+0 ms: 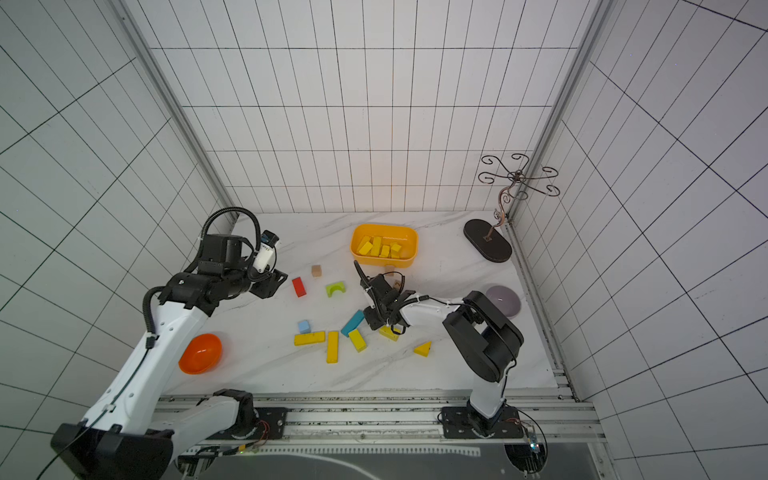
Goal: Pick out the yellow building blocks
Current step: Pick up the building block from the center of the board, then place the building block in the storage box.
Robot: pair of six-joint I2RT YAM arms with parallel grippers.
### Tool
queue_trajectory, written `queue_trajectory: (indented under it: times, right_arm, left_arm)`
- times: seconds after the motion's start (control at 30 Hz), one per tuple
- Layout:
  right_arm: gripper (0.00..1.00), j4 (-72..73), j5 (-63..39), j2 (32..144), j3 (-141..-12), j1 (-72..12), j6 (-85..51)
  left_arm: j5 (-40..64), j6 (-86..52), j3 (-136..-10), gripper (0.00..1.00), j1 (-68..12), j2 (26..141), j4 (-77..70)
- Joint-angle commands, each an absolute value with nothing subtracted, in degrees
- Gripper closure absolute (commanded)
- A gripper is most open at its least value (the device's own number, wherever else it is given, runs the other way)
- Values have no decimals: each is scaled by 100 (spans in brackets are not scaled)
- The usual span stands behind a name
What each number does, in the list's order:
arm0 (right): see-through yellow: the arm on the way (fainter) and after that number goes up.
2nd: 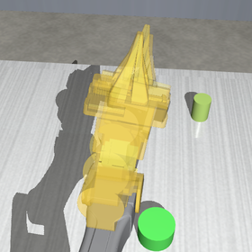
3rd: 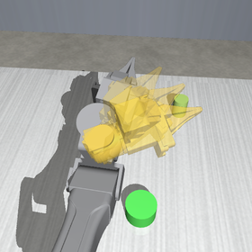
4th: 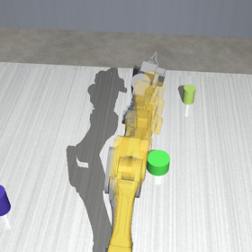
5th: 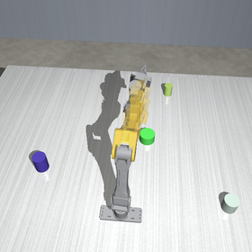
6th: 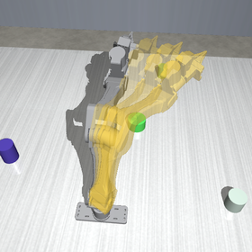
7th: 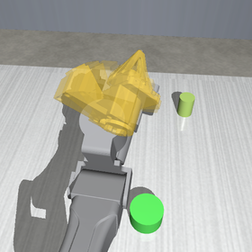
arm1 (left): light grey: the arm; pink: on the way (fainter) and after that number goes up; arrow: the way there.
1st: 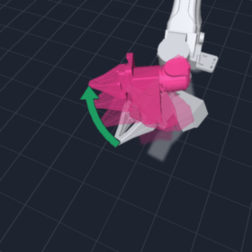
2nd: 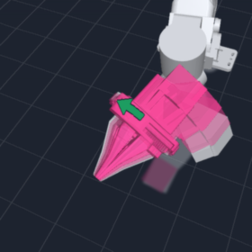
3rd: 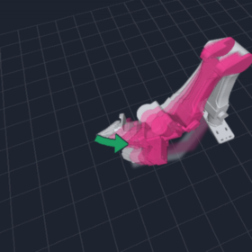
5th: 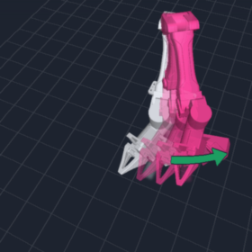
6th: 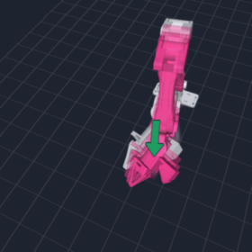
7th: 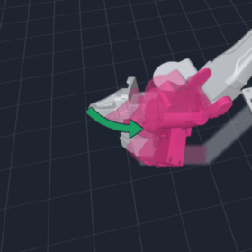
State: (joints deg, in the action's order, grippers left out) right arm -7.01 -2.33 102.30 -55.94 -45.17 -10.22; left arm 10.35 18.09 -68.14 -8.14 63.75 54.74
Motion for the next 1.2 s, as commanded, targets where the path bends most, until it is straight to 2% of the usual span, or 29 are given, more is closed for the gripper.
queue_trajectory:
  times: [0.0, 0.17, 0.47, 0.67, 0.9, 1.0, 1.17]
  right_arm:
    - [71, -1063, -94, 10182, -5788, -4570, -950]
    - [79, -1225, -22, 9884, -5821, -4570, -890]
    - [77, -1625, -242, 9041, -6222, -4285, -762]
    - [76, -1744, -698, 8919, -6953, -3510, -624]
    - [76, -1736, -968, 9703, -8321, -2677, -475]
    - [76, -1718, -1050, 10326, -9033, -2392, -458]
    - [77, -1711, -989, 11352, -10021, -2118, -337]
  left_arm:
    - [1108, 1925, -7035, 41, -790, 6284, 5715]
    - [927, 2101, -6983, 41, -784, 6223, 5776]
    - [968, 3020, -6654, 41, -799, 6396, 6086]
    - [1317, 3648, -6424, 40, -828, 6468, 6360]
    - [579, 3980, -5902, 36, -1802, 6244, 6324]
    - [220, 3889, -5679, 30, -2285, 6197, 6295]
    - [230, 3827, -5537, 27, -2511, 6251, 6309]
